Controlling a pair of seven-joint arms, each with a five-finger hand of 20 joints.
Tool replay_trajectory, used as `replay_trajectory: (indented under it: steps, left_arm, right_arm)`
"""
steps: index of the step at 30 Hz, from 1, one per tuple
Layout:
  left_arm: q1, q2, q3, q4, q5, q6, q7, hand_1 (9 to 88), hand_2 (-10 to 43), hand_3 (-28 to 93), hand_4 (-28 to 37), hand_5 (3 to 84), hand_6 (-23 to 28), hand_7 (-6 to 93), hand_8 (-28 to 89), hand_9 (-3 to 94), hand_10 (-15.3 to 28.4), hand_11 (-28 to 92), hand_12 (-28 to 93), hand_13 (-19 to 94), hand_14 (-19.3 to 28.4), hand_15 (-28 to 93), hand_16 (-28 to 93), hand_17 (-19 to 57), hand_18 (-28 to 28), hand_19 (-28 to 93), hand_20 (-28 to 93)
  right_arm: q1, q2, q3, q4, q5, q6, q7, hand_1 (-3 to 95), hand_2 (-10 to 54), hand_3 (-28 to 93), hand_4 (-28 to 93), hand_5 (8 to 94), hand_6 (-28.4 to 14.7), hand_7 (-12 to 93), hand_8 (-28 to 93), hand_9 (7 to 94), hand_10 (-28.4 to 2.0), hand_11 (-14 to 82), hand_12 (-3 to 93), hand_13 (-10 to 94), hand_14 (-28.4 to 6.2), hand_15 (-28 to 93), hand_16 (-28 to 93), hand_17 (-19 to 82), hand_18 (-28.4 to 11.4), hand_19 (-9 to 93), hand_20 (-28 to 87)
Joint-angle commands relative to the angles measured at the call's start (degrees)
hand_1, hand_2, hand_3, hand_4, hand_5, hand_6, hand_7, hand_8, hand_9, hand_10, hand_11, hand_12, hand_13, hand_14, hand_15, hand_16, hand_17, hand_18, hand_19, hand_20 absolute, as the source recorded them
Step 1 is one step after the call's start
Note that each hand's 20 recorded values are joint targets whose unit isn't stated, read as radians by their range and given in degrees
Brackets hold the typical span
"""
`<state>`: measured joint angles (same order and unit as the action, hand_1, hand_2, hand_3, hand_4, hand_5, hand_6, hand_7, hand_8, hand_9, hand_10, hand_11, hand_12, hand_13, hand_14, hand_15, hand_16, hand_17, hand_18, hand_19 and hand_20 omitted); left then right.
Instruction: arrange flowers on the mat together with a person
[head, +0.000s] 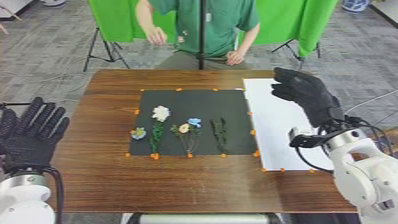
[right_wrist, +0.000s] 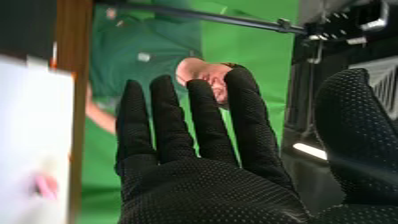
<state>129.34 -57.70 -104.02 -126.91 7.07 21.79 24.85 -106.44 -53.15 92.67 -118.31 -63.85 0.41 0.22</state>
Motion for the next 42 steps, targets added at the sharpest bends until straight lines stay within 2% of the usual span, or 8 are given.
replay_trajectory:
  steps: [1,9,14,21,28,37,39,42]
  left_arm:
    - [1.01,-0.40,0.25,0.25,-0.27,-0.18,-0.02,19.1,17.8,74,-28.3,43.4,8.5,13.1,-9,37.3,15.2,18,8,27,15.3,32,-7,-6.8,16.1,39,14]
    - [0.91,-0.03,0.40,0.44,-0.27,-0.31,-0.07,19.1,17.7,74,-28.3,43.3,8.5,13.1,-9,37.2,15.3,18,8,27,15.2,32,-7,-6.8,16.1,39,14]
    - [0.61,0.04,0.81,0.64,-0.14,-0.65,-0.45,19.4,17.7,73,-28.3,43.3,8.5,12.9,-10,37.2,15.3,18,8,27,15.1,31,-7,-6.8,16.0,38,14]
    - [0.72,-0.04,0.89,0.60,0.10,-0.89,-0.36,19.3,17.7,73,-28.3,43.1,8.4,12.8,-9,37.0,15.1,18,8,27,15.1,31,-7,-6.7,15.9,38,14]
    - [1.93,-0.48,0.82,0.04,-0.31,-0.56,0.18,19.2,17.7,74,-28.3,43.0,8.3,13.0,-9,37.0,15.1,18,8,27,15.0,31,-7,-6.7,15.9,38,14]
    - [2.49,-0.52,0.62,-0.31,0.61,-1.08,0.24,19.4,16.8,74,-28.3,43.2,8.5,13.4,-9,37.2,15.2,18,9,27,15.2,31,-7,-6.7,15.9,38,14]
    - [2.25,-0.30,0.86,-0.17,0.90,-1.85,-0.05,19.5,16.7,74,-28.3,43.2,8.5,13.4,-9,37.2,15.2,18,9,27,15.1,31,-7,-6.7,15.9,38,14]
    - [2.30,-0.18,1.27,-0.18,0.61,-1.37,0.04,19.5,16.7,74,-28.3,43.3,8.5,13.6,-9,37.3,15.2,18,9,27,15.0,31,-7,-6.7,16.0,38,14]
  right_arm:
    - [-0.63,1.56,-0.99,-1.49,-26.68,5.98,4.30,21.7,4.2,74,-21,39.9,-2.6,11,-8,35.2,-13.4,3.1,15.9,25,-15.3,5,29,8,-16.1,33,12]
    - [0.95,4.82,-3.99,-0.59,-59.02,8.81,13.80,22.8,-2.6,76,-20,36.5,-2.0,12,-8,30.4,-12.5,1.7,16.4,19,-15.6,1,29,5,-14.9,31,11]
    - [6.05,7.85,-9.59,3.56,-72.78,7.13,22.35,24.6,-5.9,76,-20,31.5,-2.0,11,-8,23.9,-15.3,-1.1,15.9,15,-16.3,-3,28,4,-13.5,29,9]
    - [14.25,8.88,-14.71,10.98,-72.36,7.96,30.05,25.6,-8.1,77,-21,30.3,-2.3,10,-7,20.9,-16.3,-2.7,15.9,11,-17.2,-2,27,2,-13.9,32,7]
    - [23.27,8.80,-15.66,19.29,-57.91,-4.21,31.00,26.4,-9.3,77,-21,28.8,-3.1,9,-7,18.3,-17.2,-4.2,15.7,11,-17.6,0,25,1,-15.5,37,6]
    - [32.71,10.20,-22.77,27.99,-52.24,-6.47,31.72,28.4,-9.5,76,-22,29.1,-3.5,9,-7,20.6,-16.9,-3.1,15.4,15,-17.5,2,25,6,-17.0,40,10]
    - [34.21,10.22,-24.45,29.67,-51.99,-6.89,32.29,29.1,-9.5,76,-23,29.4,-3.6,9,-7,20.7,-16.9,-3.0,15.3,15,-17.4,2,25,6,-17.0,41,10]
    - [37.68,9.88,-28.01,33.18,-50.54,-9.06,32.90,29.8,-9.4,77,-23,29.6,-3.6,10,-7,20.8,-16.9,-2.9,15.3,15,-17.4,3,25,6,-16.9,41,10]
